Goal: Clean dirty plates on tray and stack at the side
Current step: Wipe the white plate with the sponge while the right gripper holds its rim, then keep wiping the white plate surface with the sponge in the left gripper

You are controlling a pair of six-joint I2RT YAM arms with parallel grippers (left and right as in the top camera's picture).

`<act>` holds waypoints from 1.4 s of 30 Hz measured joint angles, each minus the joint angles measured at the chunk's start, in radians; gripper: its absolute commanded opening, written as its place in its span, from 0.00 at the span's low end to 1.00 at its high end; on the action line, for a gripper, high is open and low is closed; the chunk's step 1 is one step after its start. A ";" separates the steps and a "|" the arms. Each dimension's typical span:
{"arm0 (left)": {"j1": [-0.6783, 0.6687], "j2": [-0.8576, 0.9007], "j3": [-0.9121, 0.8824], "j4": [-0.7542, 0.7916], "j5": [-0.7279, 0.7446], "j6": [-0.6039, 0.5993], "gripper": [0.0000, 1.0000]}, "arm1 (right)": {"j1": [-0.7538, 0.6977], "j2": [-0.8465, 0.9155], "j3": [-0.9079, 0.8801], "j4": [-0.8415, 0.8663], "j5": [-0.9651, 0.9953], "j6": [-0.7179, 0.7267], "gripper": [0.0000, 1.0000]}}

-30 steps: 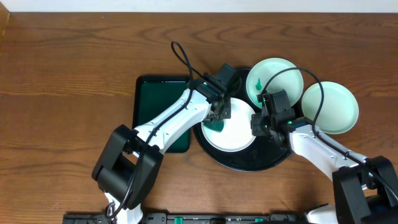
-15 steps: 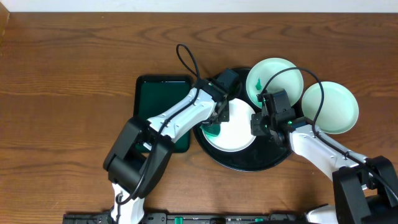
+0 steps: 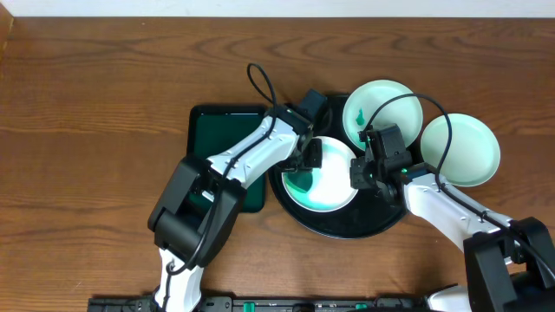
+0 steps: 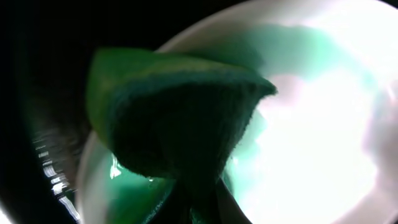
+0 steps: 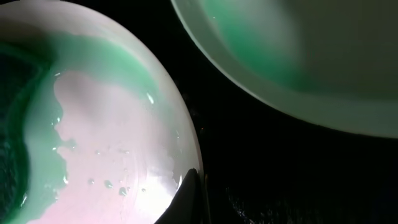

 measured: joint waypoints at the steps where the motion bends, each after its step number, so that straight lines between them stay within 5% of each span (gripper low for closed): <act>1: 0.001 0.001 0.000 0.005 0.025 0.006 0.07 | 0.000 0.000 0.000 0.000 0.006 0.000 0.01; 12: -0.016 -0.035 0.000 0.035 0.253 0.031 0.07 | 0.000 0.000 0.000 0.000 0.013 0.000 0.01; 23: -0.016 -0.317 0.024 -0.019 -0.043 0.031 0.07 | 0.000 0.000 0.000 0.000 0.013 0.000 0.01; 42: -0.018 -0.014 -0.006 -0.008 -0.098 0.021 0.07 | 0.000 0.000 0.000 0.001 0.013 0.000 0.01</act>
